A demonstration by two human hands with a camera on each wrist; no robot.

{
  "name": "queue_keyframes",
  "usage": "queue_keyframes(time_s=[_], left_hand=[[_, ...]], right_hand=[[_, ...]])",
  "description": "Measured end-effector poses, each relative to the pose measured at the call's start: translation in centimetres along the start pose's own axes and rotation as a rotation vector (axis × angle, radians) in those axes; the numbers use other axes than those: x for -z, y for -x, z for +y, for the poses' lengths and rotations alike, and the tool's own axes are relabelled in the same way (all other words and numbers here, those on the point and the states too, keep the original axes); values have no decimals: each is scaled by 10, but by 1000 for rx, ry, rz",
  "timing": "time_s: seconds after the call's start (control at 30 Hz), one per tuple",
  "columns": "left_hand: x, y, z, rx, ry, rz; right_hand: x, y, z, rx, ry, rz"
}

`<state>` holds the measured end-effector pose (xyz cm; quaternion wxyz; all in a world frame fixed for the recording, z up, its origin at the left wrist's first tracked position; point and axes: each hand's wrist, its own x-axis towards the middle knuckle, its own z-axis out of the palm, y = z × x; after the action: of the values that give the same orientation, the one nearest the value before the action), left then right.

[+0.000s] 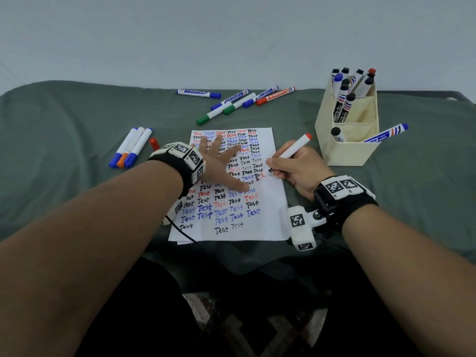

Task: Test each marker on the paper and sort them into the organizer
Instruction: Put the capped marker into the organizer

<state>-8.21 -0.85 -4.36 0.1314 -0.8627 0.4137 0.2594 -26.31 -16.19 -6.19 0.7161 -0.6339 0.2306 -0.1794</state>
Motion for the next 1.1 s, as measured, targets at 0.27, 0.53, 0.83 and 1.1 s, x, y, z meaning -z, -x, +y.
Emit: queue_keyframes(time_s=[0.27, 0.53, 0.83, 1.1], left_hand=[[0, 2, 1, -2, 0, 0], [0, 1, 0, 2, 0, 1], [-1, 1, 0, -3, 4, 4], [1, 4, 1, 2, 3, -2]], right_hand=[[-1, 0, 0, 9, 25, 2], [0, 0, 0, 20, 36, -16], [2, -1, 3, 28, -5, 5], [2, -2, 0, 29, 78, -54]])
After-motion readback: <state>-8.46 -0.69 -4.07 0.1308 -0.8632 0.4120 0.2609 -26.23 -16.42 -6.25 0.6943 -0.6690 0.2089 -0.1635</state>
